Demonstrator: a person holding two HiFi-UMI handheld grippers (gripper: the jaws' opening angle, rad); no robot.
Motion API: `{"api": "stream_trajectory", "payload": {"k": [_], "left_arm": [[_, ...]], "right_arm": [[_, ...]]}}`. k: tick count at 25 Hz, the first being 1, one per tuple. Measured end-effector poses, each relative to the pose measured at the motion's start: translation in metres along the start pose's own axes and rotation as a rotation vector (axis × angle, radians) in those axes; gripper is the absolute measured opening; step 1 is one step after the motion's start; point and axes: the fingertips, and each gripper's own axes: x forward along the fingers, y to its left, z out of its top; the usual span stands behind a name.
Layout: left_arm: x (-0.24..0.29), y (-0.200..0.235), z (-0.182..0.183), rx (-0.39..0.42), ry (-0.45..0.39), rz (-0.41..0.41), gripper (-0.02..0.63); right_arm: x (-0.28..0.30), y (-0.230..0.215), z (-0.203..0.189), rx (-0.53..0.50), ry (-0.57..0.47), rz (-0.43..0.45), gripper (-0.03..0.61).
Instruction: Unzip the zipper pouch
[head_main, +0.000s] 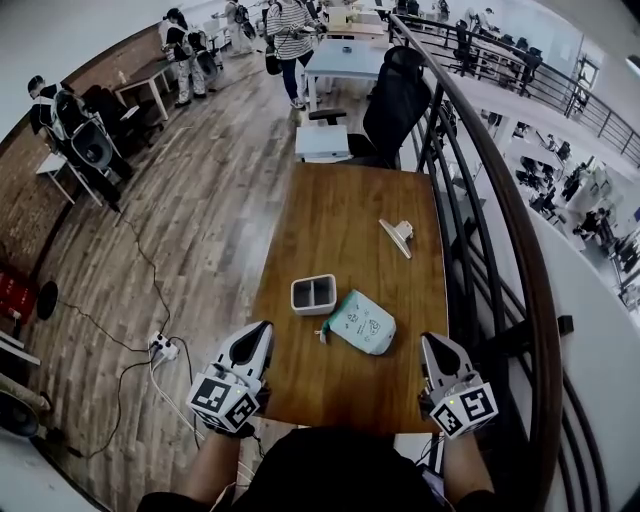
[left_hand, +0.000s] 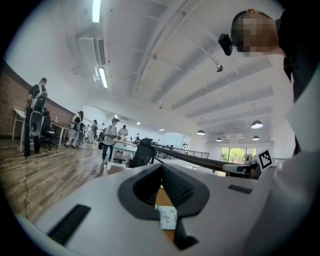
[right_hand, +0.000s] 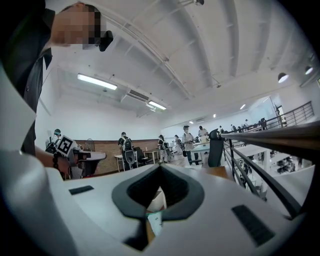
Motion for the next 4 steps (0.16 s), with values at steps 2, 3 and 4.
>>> {"api": "stream_trajectory", "payload": {"k": [2, 3, 4], "left_arm": [[-0.0003, -0.0004, -0.0008, 0.0, 0.0, -0.003, 0.014], [-0.0007, -0.0004, -0.0014, -0.001, 0.001, -0.003, 0.014], [-0.0011, -0.0003, -0.0021, -0.002, 0.002, -0.003, 0.014]], "right_arm": [[0.0003, 0.0016, -0.0027, -0.003, 0.007, 0.003, -0.008], [0.0007, 0.0031, -0.0035, -0.006, 0.01, 0.005, -0.007], [0.0012, 0.0045, -0.0043, -0.008, 0.013, 0.007, -0.006]]}}
